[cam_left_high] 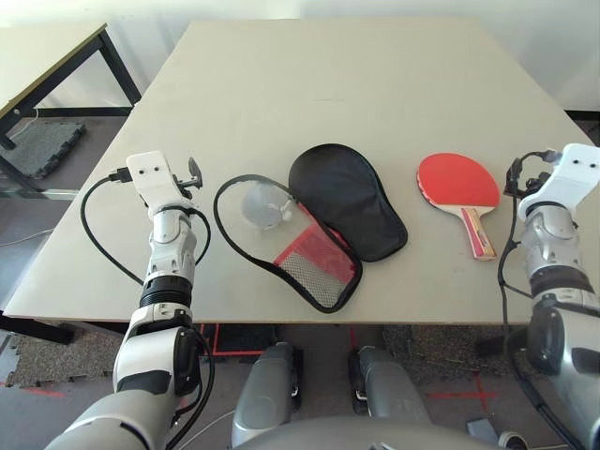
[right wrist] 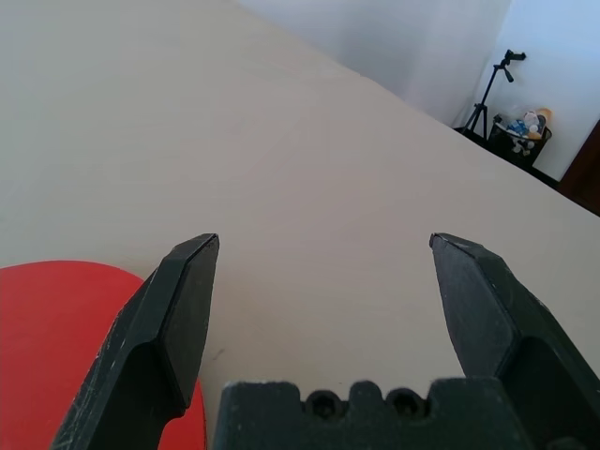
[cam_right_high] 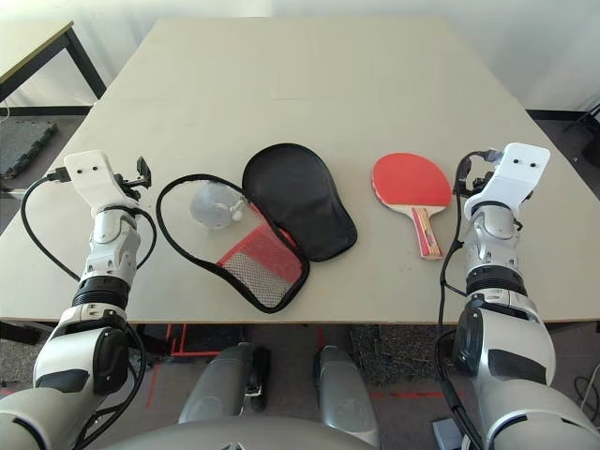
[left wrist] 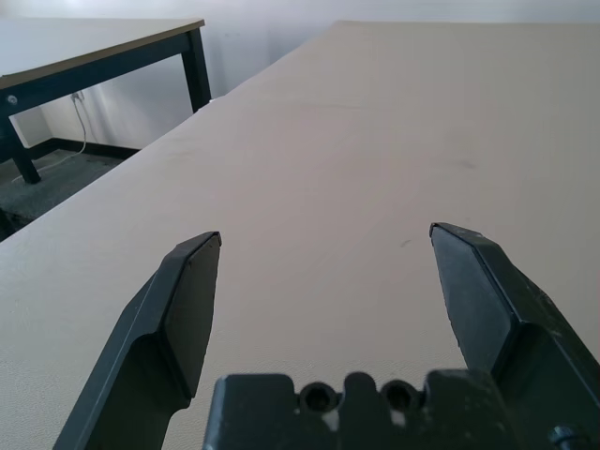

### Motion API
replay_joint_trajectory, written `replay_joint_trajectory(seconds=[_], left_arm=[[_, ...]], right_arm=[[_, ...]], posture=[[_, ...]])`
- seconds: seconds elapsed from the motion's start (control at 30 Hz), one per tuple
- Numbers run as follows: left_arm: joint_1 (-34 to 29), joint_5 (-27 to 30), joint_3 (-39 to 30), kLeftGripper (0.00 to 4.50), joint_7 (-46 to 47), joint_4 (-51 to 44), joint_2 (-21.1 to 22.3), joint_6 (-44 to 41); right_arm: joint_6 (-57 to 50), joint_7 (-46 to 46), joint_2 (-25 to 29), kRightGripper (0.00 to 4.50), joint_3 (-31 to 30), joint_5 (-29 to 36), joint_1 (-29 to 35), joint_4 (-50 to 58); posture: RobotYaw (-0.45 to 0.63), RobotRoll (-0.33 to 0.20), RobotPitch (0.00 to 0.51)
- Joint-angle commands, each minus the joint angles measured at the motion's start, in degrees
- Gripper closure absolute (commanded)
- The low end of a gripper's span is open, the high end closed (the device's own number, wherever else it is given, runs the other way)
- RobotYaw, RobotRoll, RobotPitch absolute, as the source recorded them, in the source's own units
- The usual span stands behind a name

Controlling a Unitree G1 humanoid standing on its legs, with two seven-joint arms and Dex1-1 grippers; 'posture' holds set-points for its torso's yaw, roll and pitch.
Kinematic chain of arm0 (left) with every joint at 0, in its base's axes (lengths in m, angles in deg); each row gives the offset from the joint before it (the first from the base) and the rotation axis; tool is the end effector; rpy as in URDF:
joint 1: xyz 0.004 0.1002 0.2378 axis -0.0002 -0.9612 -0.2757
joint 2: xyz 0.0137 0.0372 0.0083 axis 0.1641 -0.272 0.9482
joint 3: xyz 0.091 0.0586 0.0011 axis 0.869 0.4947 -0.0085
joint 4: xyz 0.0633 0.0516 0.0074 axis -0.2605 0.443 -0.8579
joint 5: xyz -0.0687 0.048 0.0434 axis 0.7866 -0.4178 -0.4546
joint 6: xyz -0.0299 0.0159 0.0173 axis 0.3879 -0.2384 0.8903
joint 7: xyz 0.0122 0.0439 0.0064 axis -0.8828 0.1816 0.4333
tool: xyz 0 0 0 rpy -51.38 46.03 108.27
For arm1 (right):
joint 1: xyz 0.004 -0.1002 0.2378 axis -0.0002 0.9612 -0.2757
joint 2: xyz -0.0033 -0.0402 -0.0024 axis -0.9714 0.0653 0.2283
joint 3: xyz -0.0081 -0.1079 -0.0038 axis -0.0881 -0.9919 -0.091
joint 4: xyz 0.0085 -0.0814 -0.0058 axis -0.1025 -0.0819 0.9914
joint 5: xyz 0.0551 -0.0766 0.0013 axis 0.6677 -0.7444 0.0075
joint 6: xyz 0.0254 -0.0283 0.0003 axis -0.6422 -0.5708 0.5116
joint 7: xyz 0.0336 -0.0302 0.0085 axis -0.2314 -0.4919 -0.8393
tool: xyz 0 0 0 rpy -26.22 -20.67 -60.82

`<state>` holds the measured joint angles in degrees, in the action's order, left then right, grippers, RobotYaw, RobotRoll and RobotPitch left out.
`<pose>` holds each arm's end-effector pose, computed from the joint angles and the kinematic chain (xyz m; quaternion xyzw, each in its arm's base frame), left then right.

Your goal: Store the ping-pong paddle in its case and zip it.

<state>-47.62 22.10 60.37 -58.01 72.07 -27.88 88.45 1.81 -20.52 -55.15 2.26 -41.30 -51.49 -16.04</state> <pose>0.2947 0.2432 0.0742 -0.0082 -0.0512 0.1711 0.9839 0.2866 -0.3115 0.0875 -0.0145 -0.0082 -0.2359 0.9716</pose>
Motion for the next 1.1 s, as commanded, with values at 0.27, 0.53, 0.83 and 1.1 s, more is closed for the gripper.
replay_joint_trajectory(seconds=[0.27, 0.53, 0.83, 1.1], left_arm=[[1.4, 0.5, 1.1, 0.0, -6.0, -2.7, 2.3, -1.7], [4.6, 2.6, 3.7, 0.0, -22.5, -6.1, 9.4, -8.8], [10.1, 5.8, 7.0, 0.0, -43.6, -7.6, 15.1, -15.1], [11.0, 9.3, 11.6, 0.0, -61.3, -14.9, 17.4, -23.2]], right_arm=[[-8.0, -1.1, 0.2, 0.03, 0.3, 1.6, -1.4, 4.6], [-42.3, 0.2, 1.5, 0.03, -1.4, 3.6, -0.1, 27.9], [-84.7, -3.0, 2.9, 0.03, -3.4, 8.5, -0.4, 51.1], [-99.5, -7.0, 4.5, 0.03, -5.6, 9.3, -0.8, 57.9]], posture=[[0.04, 0.0, 0.09], [0.0, 0.0, 0.103], [-0.01, 0.0, 0.113], [0.0, 0.0, 0.108]])
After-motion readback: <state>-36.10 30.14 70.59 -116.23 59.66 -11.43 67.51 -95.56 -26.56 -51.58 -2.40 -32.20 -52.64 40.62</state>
